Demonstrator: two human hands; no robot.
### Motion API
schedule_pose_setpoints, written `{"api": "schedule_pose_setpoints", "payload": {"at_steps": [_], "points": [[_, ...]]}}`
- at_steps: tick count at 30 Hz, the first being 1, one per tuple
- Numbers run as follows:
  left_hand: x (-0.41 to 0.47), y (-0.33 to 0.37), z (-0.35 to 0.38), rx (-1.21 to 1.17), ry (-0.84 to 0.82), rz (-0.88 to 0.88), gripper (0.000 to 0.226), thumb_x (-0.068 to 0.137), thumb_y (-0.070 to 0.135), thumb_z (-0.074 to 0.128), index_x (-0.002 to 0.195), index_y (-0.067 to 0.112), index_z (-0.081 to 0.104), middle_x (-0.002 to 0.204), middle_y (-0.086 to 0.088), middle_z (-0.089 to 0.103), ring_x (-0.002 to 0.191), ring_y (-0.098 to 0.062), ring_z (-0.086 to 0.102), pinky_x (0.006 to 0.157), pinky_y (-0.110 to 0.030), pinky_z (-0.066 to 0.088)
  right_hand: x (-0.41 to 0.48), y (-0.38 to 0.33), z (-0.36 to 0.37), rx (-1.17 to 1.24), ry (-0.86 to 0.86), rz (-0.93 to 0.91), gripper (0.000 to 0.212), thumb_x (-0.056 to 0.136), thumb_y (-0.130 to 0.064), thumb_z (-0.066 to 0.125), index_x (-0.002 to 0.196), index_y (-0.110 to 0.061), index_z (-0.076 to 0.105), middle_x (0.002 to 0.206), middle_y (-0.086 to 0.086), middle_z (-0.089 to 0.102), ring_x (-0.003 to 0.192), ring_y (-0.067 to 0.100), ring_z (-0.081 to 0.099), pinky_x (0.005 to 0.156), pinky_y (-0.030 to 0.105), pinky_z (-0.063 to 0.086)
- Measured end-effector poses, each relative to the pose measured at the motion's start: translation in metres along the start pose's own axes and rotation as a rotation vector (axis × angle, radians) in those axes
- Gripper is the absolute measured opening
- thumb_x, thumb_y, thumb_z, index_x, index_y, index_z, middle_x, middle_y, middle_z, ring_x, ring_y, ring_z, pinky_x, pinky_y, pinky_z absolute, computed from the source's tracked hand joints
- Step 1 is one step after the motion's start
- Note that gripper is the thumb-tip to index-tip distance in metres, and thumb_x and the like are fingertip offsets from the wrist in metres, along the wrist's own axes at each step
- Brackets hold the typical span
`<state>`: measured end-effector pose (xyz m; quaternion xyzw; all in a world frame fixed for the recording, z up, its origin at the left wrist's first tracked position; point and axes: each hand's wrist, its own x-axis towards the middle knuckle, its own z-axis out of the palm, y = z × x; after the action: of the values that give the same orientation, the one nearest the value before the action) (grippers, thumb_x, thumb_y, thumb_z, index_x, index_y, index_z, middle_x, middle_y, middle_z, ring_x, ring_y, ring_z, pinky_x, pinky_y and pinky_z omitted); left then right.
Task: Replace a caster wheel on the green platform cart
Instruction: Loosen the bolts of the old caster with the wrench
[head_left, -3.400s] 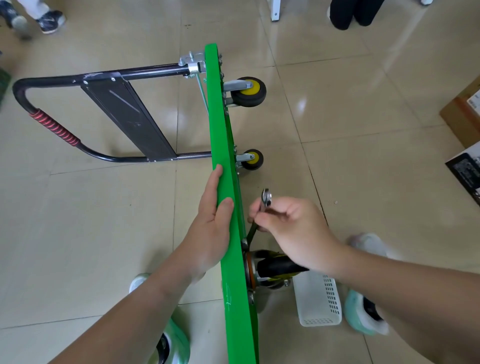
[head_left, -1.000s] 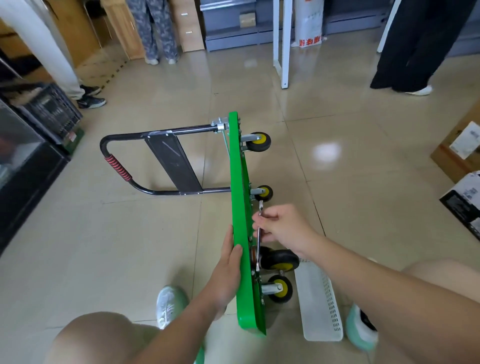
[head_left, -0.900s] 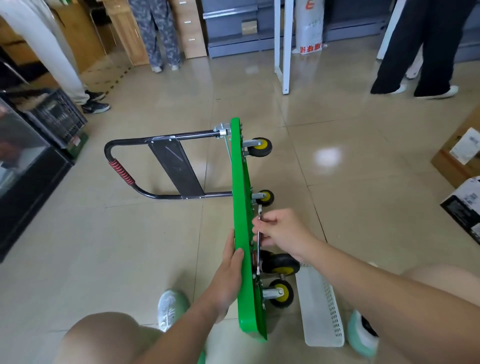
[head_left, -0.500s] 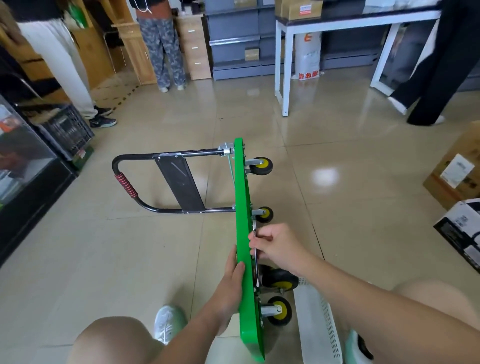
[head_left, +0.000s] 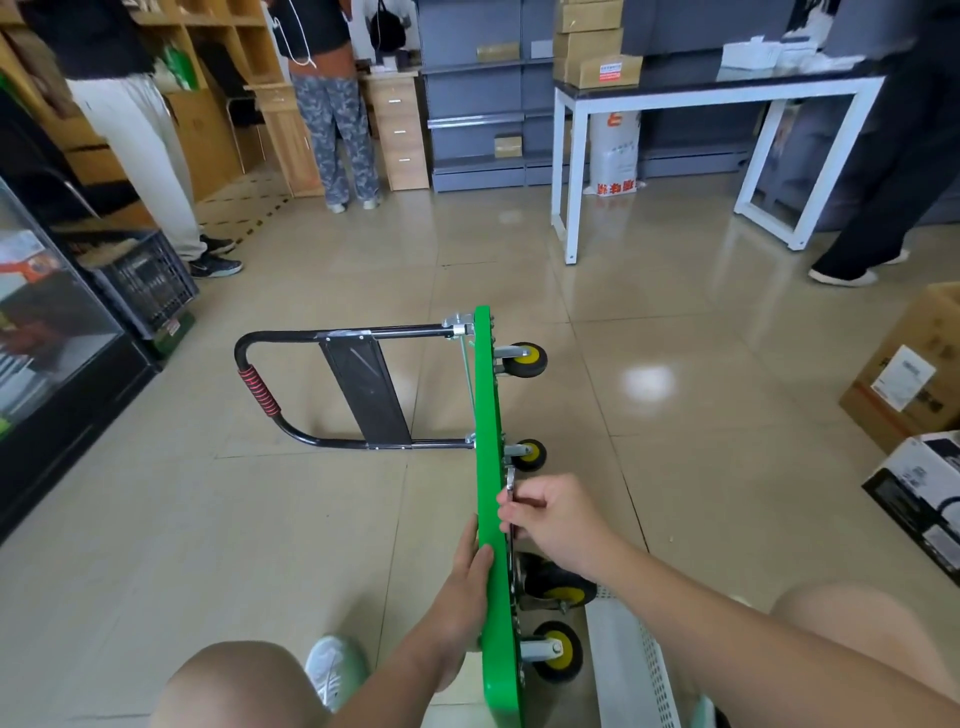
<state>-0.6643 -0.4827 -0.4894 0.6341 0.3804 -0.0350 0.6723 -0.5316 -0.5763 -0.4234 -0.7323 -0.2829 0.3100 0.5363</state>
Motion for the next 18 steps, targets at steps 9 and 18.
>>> {"api": "schedule_pose_setpoints", "payload": {"at_steps": [9,18], "points": [[0.018,-0.011,-0.003,0.045,0.018,0.078,0.04,0.112,0.047,0.027,0.146,0.067,0.019,0.131,0.0,0.067,0.109,-0.026,0.071,0.092,-0.043,0.06,-0.009,0.008,-0.003,0.027,-0.053,0.01,0.012,0.09,-0.02,0.07,0.081,-0.023,0.076,0.092,-0.002,0.077,0.1,0.016,0.071,0.099,0.047,0.054],[0.031,-0.007,0.0,0.136,0.051,0.174,0.041,0.115,0.019,0.029,0.153,0.031,0.021,0.149,-0.006,0.046,0.108,-0.001,0.059,0.079,-0.005,0.046,-0.019,-0.012,0.005,-0.125,-0.079,0.002,0.011,0.091,-0.031,0.066,0.085,-0.035,0.074,0.09,-0.01,0.075,0.087,0.006,0.069,0.092,0.038,0.055]]}}
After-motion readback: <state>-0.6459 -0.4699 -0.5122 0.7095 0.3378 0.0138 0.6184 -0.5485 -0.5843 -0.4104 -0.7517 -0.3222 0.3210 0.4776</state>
